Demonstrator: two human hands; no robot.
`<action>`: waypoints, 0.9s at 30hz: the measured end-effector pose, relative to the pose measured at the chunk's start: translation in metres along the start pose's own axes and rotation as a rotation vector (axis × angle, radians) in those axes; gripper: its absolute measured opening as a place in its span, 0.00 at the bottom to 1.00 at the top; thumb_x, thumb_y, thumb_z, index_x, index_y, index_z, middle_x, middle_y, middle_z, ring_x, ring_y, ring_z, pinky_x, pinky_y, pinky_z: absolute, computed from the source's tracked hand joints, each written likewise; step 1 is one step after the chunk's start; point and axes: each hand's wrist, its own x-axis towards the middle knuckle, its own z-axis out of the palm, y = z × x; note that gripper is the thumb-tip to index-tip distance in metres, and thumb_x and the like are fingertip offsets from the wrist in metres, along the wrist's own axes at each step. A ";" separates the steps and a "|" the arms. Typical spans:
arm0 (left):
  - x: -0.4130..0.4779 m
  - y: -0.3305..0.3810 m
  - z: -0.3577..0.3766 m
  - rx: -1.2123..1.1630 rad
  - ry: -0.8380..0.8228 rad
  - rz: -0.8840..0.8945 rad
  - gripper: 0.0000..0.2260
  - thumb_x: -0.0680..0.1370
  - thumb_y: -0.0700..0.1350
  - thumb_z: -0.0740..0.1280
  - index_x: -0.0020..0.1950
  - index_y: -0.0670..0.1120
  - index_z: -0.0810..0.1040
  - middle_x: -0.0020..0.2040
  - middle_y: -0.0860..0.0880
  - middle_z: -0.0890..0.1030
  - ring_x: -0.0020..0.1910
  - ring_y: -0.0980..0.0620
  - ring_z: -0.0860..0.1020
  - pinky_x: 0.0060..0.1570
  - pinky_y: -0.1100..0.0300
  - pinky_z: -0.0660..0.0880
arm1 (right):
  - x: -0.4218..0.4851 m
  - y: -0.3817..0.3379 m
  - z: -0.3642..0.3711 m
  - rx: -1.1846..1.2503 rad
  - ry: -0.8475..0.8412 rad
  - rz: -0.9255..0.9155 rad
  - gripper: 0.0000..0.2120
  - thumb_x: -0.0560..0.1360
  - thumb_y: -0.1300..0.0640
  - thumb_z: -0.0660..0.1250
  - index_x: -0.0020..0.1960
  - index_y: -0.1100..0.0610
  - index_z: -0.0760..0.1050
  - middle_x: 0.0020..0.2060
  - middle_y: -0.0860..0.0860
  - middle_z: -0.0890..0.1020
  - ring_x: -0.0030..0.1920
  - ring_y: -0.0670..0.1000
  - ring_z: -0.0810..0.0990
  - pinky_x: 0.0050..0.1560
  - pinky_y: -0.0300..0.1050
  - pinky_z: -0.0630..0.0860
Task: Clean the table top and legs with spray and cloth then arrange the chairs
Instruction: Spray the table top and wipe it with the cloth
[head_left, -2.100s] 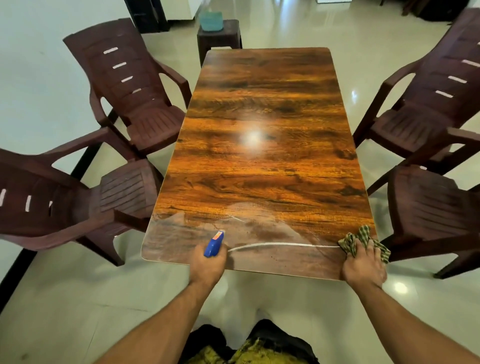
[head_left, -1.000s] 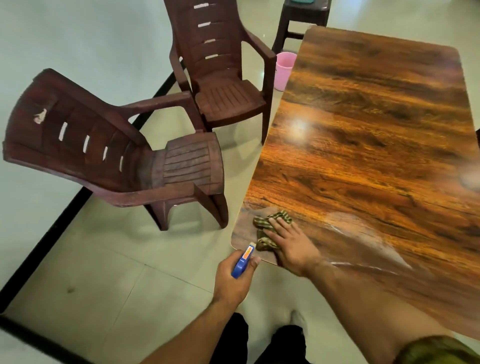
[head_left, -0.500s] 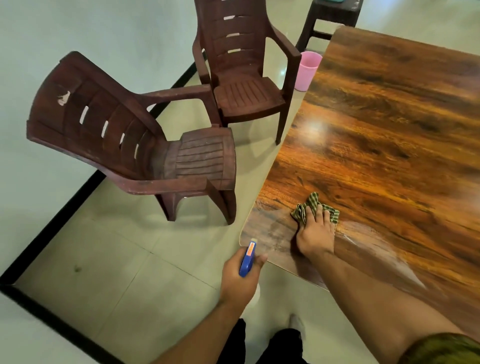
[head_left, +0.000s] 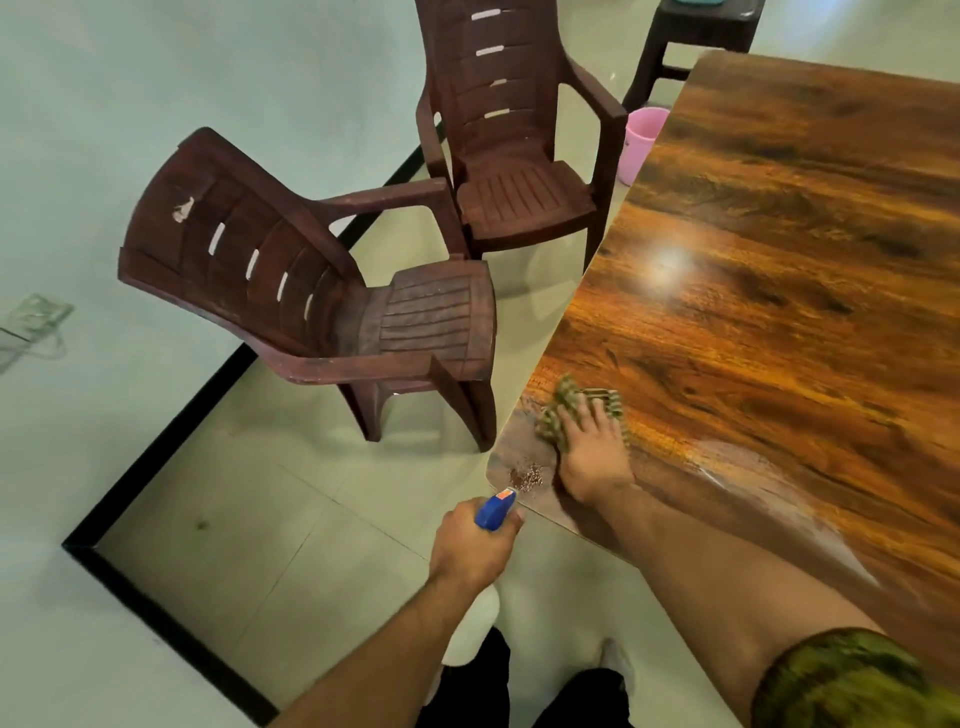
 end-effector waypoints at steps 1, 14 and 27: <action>-0.001 0.001 0.001 0.000 -0.008 0.006 0.23 0.65 0.68 0.66 0.36 0.48 0.75 0.36 0.45 0.82 0.35 0.40 0.82 0.40 0.42 0.82 | -0.005 0.001 0.002 -0.058 -0.021 -0.151 0.31 0.81 0.51 0.55 0.82 0.49 0.48 0.81 0.52 0.42 0.80 0.55 0.40 0.78 0.53 0.39; -0.043 0.046 0.072 -0.047 -0.012 0.054 0.20 0.67 0.66 0.69 0.40 0.49 0.81 0.34 0.47 0.83 0.35 0.44 0.82 0.38 0.42 0.82 | -0.113 0.092 0.020 -0.044 -0.075 -0.371 0.33 0.76 0.45 0.43 0.81 0.47 0.55 0.81 0.48 0.47 0.80 0.51 0.42 0.78 0.51 0.36; -0.125 0.102 0.222 0.111 -0.465 0.211 0.17 0.71 0.62 0.72 0.33 0.53 0.73 0.28 0.57 0.74 0.30 0.52 0.73 0.36 0.50 0.76 | -0.279 0.289 0.038 0.362 0.354 1.036 0.29 0.82 0.52 0.56 0.81 0.55 0.54 0.81 0.57 0.51 0.80 0.59 0.48 0.78 0.58 0.45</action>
